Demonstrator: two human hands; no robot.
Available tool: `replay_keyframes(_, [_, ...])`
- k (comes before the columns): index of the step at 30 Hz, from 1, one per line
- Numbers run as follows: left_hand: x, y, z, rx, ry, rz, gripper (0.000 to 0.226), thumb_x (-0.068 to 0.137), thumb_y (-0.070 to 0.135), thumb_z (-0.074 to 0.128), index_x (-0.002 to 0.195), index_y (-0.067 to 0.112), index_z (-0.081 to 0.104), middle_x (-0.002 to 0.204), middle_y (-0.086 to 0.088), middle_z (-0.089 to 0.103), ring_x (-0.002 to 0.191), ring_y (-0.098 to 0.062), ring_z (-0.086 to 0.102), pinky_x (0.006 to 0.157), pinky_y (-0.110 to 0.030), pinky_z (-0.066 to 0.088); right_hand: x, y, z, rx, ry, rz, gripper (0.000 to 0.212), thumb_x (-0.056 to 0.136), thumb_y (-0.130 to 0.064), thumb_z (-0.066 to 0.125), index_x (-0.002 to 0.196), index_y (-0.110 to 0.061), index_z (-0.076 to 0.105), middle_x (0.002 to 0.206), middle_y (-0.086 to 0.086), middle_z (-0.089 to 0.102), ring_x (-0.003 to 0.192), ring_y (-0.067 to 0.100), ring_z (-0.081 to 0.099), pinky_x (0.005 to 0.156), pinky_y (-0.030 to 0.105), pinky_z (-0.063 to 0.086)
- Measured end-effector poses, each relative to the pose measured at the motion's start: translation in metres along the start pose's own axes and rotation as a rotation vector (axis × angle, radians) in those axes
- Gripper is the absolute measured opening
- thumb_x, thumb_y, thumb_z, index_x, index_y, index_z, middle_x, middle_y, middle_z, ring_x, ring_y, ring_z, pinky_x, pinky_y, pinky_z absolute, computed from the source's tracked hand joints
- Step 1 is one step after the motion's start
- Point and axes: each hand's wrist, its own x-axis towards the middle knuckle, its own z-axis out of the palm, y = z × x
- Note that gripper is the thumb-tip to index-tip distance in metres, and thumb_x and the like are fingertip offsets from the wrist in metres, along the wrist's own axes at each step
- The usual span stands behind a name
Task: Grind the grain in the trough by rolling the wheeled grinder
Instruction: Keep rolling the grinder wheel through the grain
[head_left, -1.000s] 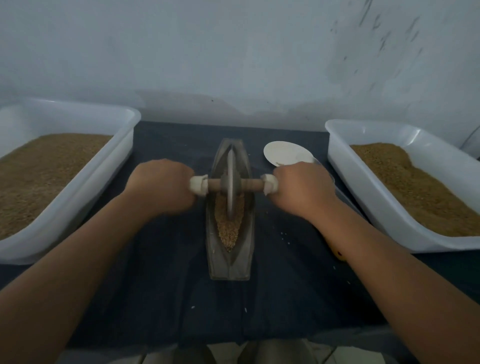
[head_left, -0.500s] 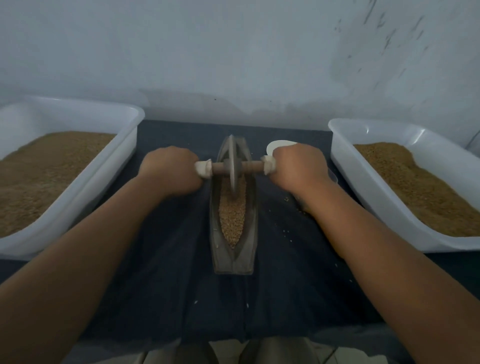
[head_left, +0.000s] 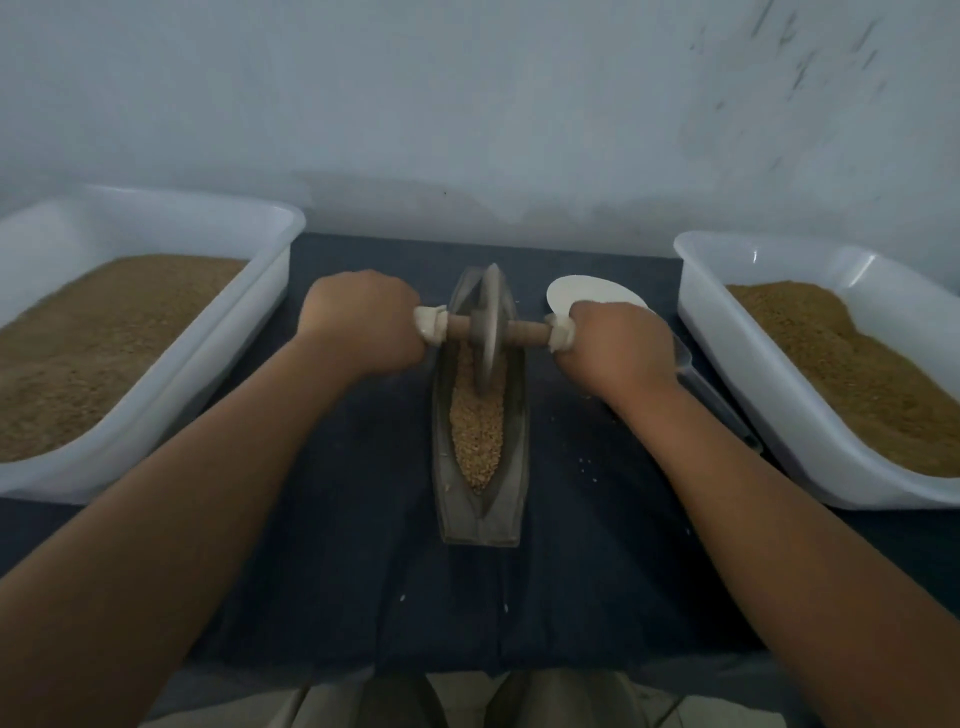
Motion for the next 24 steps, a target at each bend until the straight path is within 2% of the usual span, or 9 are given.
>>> replay_keyframes(4, [-0.01, -0.002, -0.007, 0.032, -0.035, 0.064, 0.027, 0.079, 0.051, 0.054, 0.067, 0.027, 0.054, 0.068, 0.009, 0.054, 0.062, -0.019, 0.053, 0.06, -0.031, 0.041, -0.019, 0.006, -0.002, -0.022, -0.106, -0.033, 0.051, 0.097, -0.062, 0.036, 0.079, -0.022, 0.063, 0.061, -0.007, 0.052, 0.059, 0.025, 0.052, 0.054, 0.031, 0.04])
replay_keyframes(7, [-0.051, -0.011, -0.002, 0.07, 0.007, 0.151, 0.032, 0.079, 0.059, 0.053, 0.064, 0.031, 0.052, 0.059, 0.013, 0.05, 0.052, -0.008, 0.046, 0.049, -0.025, 0.031, -0.058, 0.011, -0.02, -0.014, -0.054, -0.138, 0.048, 0.087, -0.066, 0.034, 0.067, -0.027, 0.054, 0.051, -0.01, 0.042, 0.047, 0.018, 0.036, 0.046, 0.023, 0.019])
replay_keyframes(9, [-0.07, -0.013, 0.002, 0.091, 0.082, 0.192, 0.037, 0.079, 0.062, 0.056, 0.06, 0.033, 0.048, 0.052, 0.013, 0.045, 0.045, -0.004, 0.042, 0.046, -0.021, 0.024, -0.075, 0.013, -0.033, 0.019, -0.043, -0.17, 0.042, 0.082, -0.064, 0.038, 0.063, -0.029, 0.052, 0.049, -0.01, 0.044, 0.042, 0.013, 0.03, 0.046, 0.02, 0.012])
replay_keyframes(12, [-0.059, -0.015, 0.007, 0.039, 0.022, 0.144, 0.036, 0.081, 0.064, 0.052, 0.064, 0.032, 0.052, 0.057, 0.013, 0.05, 0.051, -0.007, 0.048, 0.048, -0.024, 0.03, -0.067, 0.011, -0.029, 0.024, -0.05, -0.137, 0.048, 0.086, -0.066, 0.033, 0.065, -0.027, 0.052, 0.051, -0.01, 0.046, 0.044, 0.012, 0.035, 0.046, 0.023, 0.022])
replay_keyframes(15, [-0.021, -0.008, 0.009, 0.019, 0.009, 0.037, 0.036, 0.083, 0.059, 0.052, 0.067, 0.027, 0.055, 0.064, 0.01, 0.055, 0.06, -0.018, 0.055, 0.056, -0.029, 0.041, -0.024, 0.001, -0.015, 0.007, -0.074, 0.007, 0.055, 0.092, -0.066, 0.028, 0.077, -0.022, 0.058, 0.063, -0.005, 0.054, 0.059, 0.023, 0.052, 0.057, 0.03, 0.042])
replay_keyframes(17, [0.0, -0.006, 0.012, 0.014, 0.037, -0.007, 0.034, 0.082, 0.054, 0.054, 0.065, 0.024, 0.055, 0.064, 0.008, 0.055, 0.057, -0.018, 0.053, 0.055, -0.028, 0.04, 0.002, -0.002, -0.011, 0.026, -0.067, 0.074, 0.054, 0.092, -0.062, 0.032, 0.079, -0.018, 0.06, 0.067, -0.001, 0.058, 0.064, 0.028, 0.058, 0.063, 0.034, 0.051])
replay_keyframes(19, [0.005, -0.005, 0.012, 0.008, 0.03, -0.011, 0.031, 0.08, 0.051, 0.055, 0.065, 0.024, 0.056, 0.064, 0.007, 0.055, 0.055, -0.016, 0.049, 0.054, -0.028, 0.036, 0.011, -0.004, -0.011, -0.01, -0.066, 0.025, 0.052, 0.094, -0.058, 0.036, 0.08, -0.016, 0.061, 0.067, 0.001, 0.058, 0.066, 0.029, 0.061, 0.063, 0.035, 0.052])
replay_keyframes(21, [-0.004, -0.007, 0.009, -0.002, 0.003, 0.019, 0.03, 0.081, 0.053, 0.053, 0.067, 0.026, 0.056, 0.065, 0.008, 0.055, 0.057, -0.016, 0.049, 0.055, -0.029, 0.038, 0.002, -0.002, -0.011, -0.005, -0.085, 0.023, 0.055, 0.094, -0.062, 0.031, 0.078, -0.017, 0.059, 0.065, -0.001, 0.057, 0.063, 0.028, 0.058, 0.062, 0.036, 0.053])
replay_keyframes(24, [-0.038, -0.01, 0.006, -0.001, -0.022, 0.078, 0.036, 0.083, 0.061, 0.046, 0.068, 0.03, 0.054, 0.064, 0.01, 0.055, 0.058, -0.014, 0.053, 0.055, -0.029, 0.04, -0.04, 0.005, -0.021, -0.005, -0.049, -0.078, 0.058, 0.09, -0.07, 0.025, 0.068, -0.024, 0.054, 0.056, -0.008, 0.047, 0.051, 0.021, 0.047, 0.05, 0.027, 0.037])
